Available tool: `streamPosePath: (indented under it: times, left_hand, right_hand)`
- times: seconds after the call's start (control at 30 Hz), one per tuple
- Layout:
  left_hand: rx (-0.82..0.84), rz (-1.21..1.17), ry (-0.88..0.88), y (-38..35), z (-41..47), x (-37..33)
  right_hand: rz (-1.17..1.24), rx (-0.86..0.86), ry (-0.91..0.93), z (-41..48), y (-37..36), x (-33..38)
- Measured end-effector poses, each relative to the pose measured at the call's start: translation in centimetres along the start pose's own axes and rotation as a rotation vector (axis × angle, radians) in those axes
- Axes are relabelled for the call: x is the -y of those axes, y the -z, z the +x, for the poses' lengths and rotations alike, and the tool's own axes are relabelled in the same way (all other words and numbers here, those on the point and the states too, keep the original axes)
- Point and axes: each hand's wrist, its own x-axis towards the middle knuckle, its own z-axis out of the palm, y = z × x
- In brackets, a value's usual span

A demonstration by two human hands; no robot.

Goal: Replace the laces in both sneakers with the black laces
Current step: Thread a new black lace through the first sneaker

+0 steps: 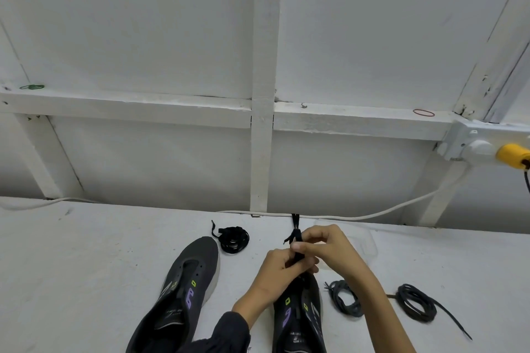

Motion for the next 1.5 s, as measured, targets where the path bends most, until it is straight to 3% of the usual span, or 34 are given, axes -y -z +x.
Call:
streamPosePath:
  times: [0.2, 0.77, 0.9, 1.0, 1.1, 1.3, 1.5]
  left_hand:
    - [-0.015, 0.185, -0.014, 0.3, -0.4, 1.9]
    - [-0.020, 0.205, -0.101, 1.0, -0.2, 2.4]
    - [-0.126, 0.252, -0.170, 0.8, -0.1, 3.2]
    - [-0.258, 0.243, -0.052, 0.2, -0.6, 3.8]
    - [-0.270, 0.215, 0.097, -0.3, -1.0, 4.5]
    - [-0.256, 0.257, -0.008, -0.3, -1.0, 4.7]
    - [-0.160, 0.256, 0.020, 0.0, -0.5, 4.1]
  right_hand:
    - [0.045, -0.060, -0.027, -0.2, -0.3, 0.2]
    - [0.209, 0.002, 0.019, 0.4, -0.9, 1.1]
    - [0.174, -0.046, 0.021, 0.3, -0.4, 1.2]
    - [0.182, -0.060, -0.005, 0.1, -0.1, 1.3]
    - [0.189, -0.072, -0.009, -0.1, -0.2, 1.5]
    - [0.195, -0.069, -0.001, 0.1, -0.8, 1.9]
    - [0.187, -0.079, 0.008, 0.1, -1.0, 2.0]
